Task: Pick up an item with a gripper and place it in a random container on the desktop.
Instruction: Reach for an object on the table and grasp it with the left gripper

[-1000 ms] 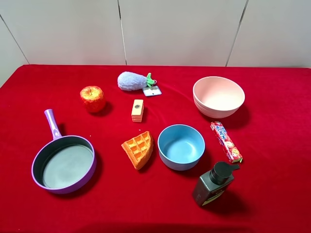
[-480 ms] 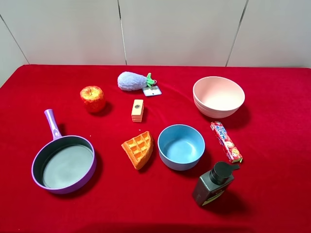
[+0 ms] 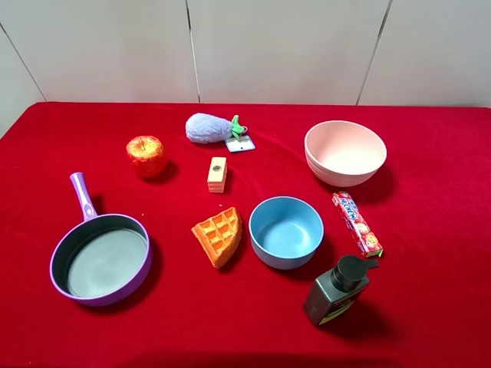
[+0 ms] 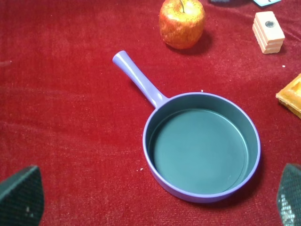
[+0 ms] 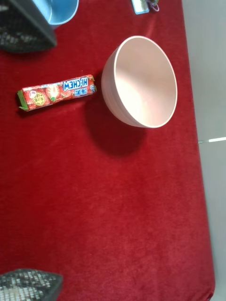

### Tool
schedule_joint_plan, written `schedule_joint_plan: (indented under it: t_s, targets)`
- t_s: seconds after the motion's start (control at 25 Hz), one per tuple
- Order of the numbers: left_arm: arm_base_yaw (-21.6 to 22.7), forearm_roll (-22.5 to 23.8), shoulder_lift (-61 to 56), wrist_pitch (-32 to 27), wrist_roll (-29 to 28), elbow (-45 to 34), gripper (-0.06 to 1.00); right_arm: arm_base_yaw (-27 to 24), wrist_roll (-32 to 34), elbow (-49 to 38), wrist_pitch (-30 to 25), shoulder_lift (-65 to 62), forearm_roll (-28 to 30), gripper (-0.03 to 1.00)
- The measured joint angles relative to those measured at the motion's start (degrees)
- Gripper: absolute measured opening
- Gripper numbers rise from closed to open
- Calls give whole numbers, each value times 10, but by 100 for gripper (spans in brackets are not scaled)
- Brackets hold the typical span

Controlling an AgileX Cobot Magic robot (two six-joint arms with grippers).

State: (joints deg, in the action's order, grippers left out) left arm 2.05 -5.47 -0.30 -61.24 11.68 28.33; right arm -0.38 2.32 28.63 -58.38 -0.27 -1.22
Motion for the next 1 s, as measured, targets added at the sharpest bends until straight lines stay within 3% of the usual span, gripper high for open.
schedule_joint_plan:
  t_s: [0.64,1.0]
  targets:
    - [0,2,8,23,-13,7,99,0,0,0,0,0,0,69]
    - [0,-12,142,39,-17,51,99,0,0,0,0,0,0,69]
